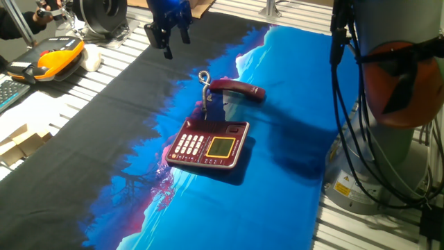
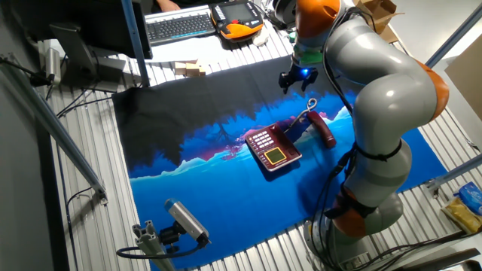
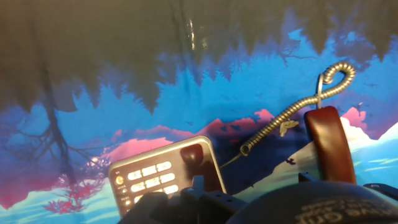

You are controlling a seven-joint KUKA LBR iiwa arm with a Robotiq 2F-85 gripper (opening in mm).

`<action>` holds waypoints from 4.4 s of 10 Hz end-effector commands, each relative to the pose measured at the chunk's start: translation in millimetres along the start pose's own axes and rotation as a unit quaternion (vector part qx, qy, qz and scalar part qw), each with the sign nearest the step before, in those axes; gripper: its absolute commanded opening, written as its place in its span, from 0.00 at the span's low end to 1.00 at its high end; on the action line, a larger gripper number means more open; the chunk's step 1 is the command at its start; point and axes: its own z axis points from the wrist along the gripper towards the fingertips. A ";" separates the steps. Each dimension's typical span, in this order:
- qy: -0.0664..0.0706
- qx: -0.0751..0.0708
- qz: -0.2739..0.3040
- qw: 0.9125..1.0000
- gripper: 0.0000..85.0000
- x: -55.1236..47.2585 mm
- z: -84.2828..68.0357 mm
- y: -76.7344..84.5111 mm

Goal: Place the handset of the telephone on the corresponding phone cradle

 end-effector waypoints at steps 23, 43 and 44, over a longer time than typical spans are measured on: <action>-0.007 0.018 -0.071 0.997 0.80 0.5 11.3 2.9; -0.003 0.022 -0.073 0.997 0.80 0.6 10.4 2.9; -0.003 0.022 -0.074 0.997 0.80 0.6 10.3 2.9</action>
